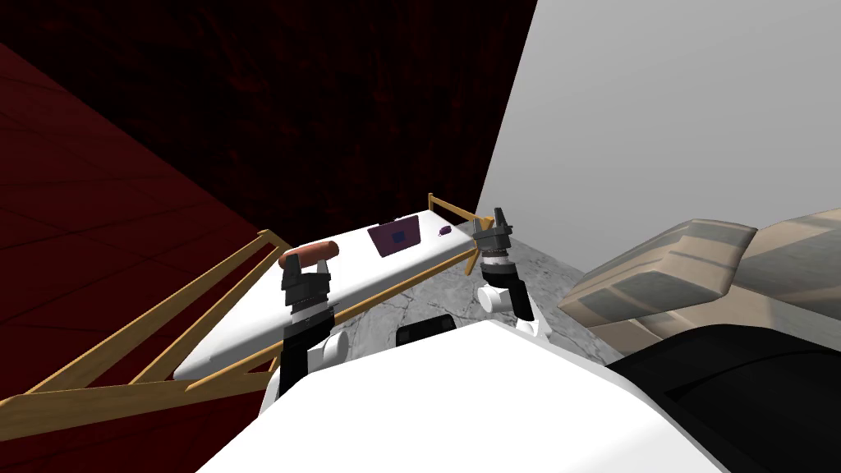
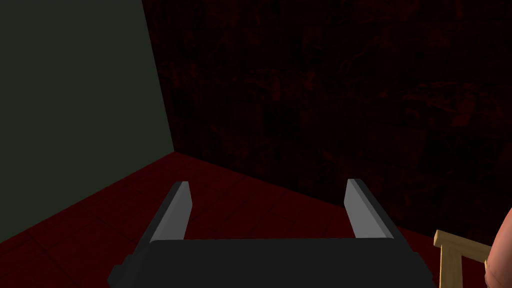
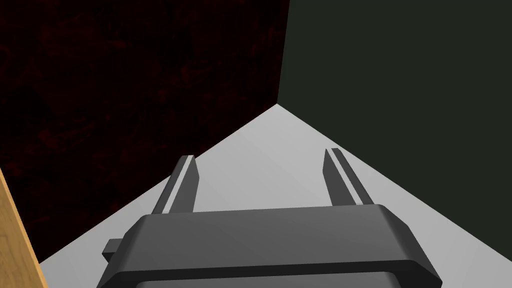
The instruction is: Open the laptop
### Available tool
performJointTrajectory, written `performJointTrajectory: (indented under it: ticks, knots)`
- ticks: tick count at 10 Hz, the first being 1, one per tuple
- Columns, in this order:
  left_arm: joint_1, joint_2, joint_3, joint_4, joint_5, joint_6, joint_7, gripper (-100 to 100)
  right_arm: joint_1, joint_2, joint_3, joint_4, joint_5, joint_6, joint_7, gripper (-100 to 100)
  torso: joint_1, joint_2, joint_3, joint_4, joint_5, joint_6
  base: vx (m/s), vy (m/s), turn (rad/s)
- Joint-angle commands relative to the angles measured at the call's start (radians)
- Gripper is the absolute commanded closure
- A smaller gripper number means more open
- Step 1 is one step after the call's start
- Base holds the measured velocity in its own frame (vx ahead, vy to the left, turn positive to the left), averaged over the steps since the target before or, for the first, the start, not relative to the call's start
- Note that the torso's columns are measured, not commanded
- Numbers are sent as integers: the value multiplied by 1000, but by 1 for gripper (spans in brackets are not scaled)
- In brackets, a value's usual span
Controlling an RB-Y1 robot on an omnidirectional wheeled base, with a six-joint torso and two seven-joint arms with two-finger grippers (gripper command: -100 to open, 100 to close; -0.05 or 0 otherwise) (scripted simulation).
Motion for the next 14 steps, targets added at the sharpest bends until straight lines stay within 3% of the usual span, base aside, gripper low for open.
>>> performJointTrajectory:
  ticks: [1, 9, 10, 11, 12, 14]
  knots:
    - [0, 0, 0, 0, 0, 0, 0, 0, 0, 0, 0, 0, 0, 0, 0, 0, 0, 40, -82, 41, 0, 0, 0, 0, 0]
    - [0, 0, 0, 0, 0, 0, 0, 0, 0, 0, 0, 0, 0, 0, 0, 0, 0, 618, -1234, 617, 0, 0, 0, 0, 0]
    - [-9, 50, 9, 1, 4, 18, 1, -100, 0, 0, 0, 0, 0, 0, 0, 0, 0, 691, -1382, 691, 0, 0, 6, -4, -17]
    - [-19, 78, 19, 2, 7, 37, 3, -100, 0, 0, 0, 0, 0, 0, 0, 0, 0, 725, -1451, 724, 0, 0, 1, -8, -33]
    - [-19, 87, 19, 2, 7, 37, 3, -100, 0, 0, 0, 0, 0, 0, 0, 0, 0, 735, -1470, 734, 0, 0, -2, -6, -11]
    - [-46, 148, 46, 5, 18, 91, 7, -100, 0, 0, 0, 0, 0, 0, 0, 0, 0, 738, -1476, 738, 0, 0, 0, -9, -31]
